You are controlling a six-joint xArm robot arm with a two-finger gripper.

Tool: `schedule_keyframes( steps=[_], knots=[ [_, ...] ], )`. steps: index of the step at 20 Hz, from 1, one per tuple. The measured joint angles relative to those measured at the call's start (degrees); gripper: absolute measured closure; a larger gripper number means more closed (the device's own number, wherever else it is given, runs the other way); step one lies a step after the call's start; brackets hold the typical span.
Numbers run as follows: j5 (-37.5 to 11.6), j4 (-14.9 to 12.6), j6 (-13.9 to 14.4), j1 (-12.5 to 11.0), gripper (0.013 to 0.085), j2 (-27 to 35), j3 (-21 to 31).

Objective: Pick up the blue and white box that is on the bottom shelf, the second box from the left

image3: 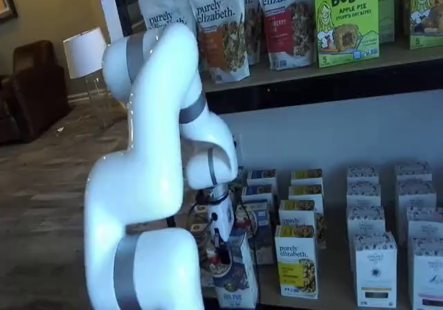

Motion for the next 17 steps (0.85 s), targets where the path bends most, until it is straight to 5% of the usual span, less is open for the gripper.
schedule_keyframes(
  steps=[8, 17],
  knots=[
    [1.2, -1.7, 2.5, 0.9, 0.0490, -8.1, 7.3],
    [6.2, 3.2, -2.3, 0.6, 0.0490, -14.6, 9.5]
  ],
)
